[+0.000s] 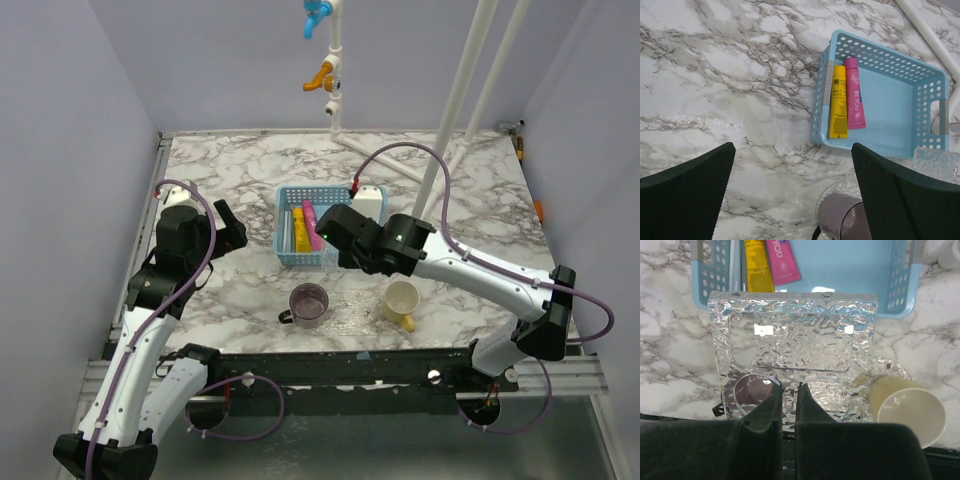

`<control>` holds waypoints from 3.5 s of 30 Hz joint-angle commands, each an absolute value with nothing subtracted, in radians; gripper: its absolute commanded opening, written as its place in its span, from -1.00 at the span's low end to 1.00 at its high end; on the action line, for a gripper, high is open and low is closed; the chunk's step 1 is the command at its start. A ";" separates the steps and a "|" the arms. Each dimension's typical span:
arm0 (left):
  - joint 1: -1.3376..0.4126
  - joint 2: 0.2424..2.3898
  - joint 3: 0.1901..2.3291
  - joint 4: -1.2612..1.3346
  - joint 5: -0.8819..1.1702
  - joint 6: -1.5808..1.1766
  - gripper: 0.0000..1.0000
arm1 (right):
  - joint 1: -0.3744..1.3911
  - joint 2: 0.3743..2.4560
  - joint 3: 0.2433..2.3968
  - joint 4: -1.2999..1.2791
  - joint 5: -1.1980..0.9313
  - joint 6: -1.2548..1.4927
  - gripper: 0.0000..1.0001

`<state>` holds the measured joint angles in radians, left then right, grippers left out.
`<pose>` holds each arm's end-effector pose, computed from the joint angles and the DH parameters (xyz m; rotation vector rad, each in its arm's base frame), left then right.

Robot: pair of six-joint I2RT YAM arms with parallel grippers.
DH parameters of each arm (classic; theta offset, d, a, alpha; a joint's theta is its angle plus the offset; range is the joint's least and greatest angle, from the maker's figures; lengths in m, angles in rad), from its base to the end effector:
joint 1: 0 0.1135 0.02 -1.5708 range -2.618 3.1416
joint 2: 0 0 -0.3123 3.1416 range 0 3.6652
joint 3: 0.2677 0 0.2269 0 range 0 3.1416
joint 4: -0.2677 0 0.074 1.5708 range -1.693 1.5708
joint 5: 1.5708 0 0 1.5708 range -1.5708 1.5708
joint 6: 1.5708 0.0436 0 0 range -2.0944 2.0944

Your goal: Prepare toiletry sets of a toothbrush and toothpaste on the tray

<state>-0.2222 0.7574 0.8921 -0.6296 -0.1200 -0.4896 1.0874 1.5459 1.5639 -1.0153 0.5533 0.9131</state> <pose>0.1036 -0.0181 0.3612 -0.3504 2.0471 -0.3146 0.1552 0.2463 0.3963 -0.0086 2.3785 0.2247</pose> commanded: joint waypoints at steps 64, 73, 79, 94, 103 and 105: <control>-0.216 0.756 0.905 -0.621 -0.117 -0.499 0.98 | 1.215 1.435 1.034 -0.800 0.492 1.162 -0.99; -0.217 0.760 0.907 -0.623 -0.121 -0.497 0.98 | 1.204 1.422 1.004 -0.778 0.456 1.137 -0.99; -0.216 0.759 0.907 -0.623 -0.123 -0.497 0.98 | 1.203 1.394 0.988 -0.773 0.445 1.131 -0.99; -0.216 0.761 0.907 -0.622 -0.123 -0.497 0.98 | 1.203 1.426 0.986 -0.773 0.421 1.116 -0.99; -0.216 0.759 0.907 -0.621 -0.120 -0.497 0.98 | 1.204 1.442 0.999 -0.813 0.429 1.133 -0.98; -0.216 0.759 0.908 -0.621 -0.118 -0.497 0.98 | 1.203 1.440 0.996 -0.811 0.427 1.139 -0.97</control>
<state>-0.2222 0.7605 0.8921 -0.6300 -0.1200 -0.4931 1.2068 1.4284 0.9955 -0.7872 0.4240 1.1248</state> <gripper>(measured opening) 0.989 0.063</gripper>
